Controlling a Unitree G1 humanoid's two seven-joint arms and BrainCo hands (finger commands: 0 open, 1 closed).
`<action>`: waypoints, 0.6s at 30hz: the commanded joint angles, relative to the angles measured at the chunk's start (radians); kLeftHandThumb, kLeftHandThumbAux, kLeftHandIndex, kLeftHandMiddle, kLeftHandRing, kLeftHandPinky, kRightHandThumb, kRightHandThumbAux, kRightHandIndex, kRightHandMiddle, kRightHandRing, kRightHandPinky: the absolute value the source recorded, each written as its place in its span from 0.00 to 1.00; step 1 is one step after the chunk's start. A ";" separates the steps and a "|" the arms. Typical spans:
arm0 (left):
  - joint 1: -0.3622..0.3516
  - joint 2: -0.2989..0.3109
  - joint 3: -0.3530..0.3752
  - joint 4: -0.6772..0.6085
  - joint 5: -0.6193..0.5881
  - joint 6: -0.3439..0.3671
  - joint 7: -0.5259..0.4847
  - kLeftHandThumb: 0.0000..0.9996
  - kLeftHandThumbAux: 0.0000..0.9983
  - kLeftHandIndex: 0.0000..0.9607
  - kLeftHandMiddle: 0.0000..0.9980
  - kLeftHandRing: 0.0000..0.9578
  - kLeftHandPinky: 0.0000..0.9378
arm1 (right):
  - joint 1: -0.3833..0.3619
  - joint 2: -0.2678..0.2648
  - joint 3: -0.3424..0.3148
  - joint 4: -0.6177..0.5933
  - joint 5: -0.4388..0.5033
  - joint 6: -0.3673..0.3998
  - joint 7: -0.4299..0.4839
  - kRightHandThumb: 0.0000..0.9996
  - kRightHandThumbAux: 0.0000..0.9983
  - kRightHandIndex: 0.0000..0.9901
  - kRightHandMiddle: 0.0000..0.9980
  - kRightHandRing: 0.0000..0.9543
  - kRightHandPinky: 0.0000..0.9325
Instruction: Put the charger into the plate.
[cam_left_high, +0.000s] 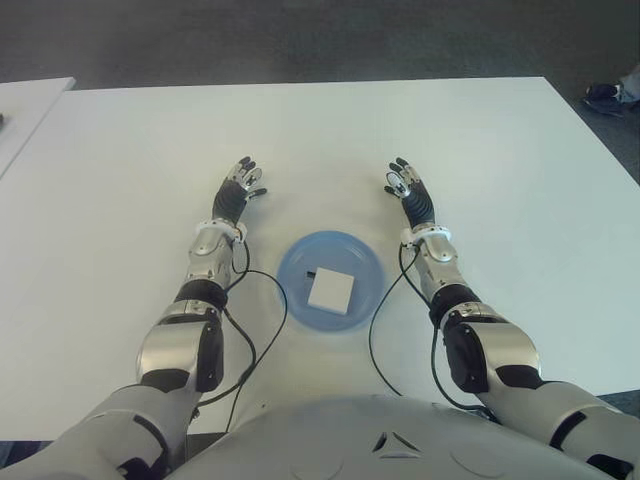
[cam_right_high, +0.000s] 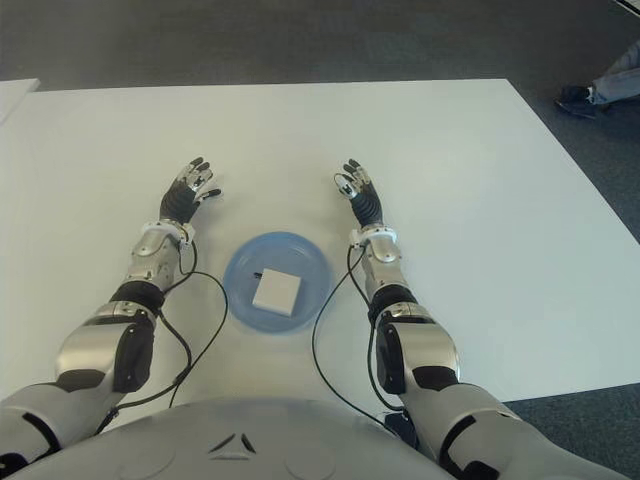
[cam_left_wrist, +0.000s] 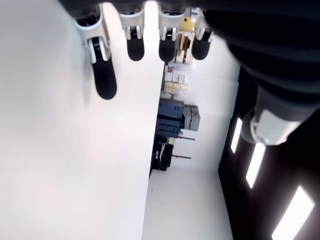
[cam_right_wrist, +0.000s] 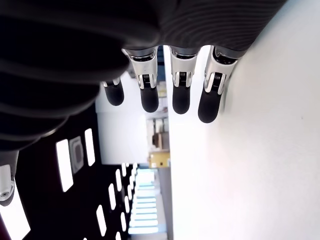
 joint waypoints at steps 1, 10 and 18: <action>0.061 -0.009 -0.036 -0.013 0.049 -0.012 0.001 0.07 0.53 0.00 0.00 0.00 0.00 | 0.080 0.010 -0.002 0.039 0.004 0.059 0.004 0.00 0.46 0.05 0.12 0.10 0.07; 0.088 -0.018 -0.059 -0.042 0.082 -0.032 0.032 0.08 0.57 0.00 0.00 0.00 0.00 | 0.092 0.011 0.004 0.028 -0.001 0.055 0.003 0.00 0.46 0.05 0.12 0.10 0.07; 0.121 -0.025 -0.071 -0.073 0.105 -0.057 0.056 0.07 0.60 0.00 0.00 0.00 0.02 | 0.099 0.012 0.014 0.021 -0.011 0.057 -0.010 0.00 0.46 0.05 0.12 0.10 0.08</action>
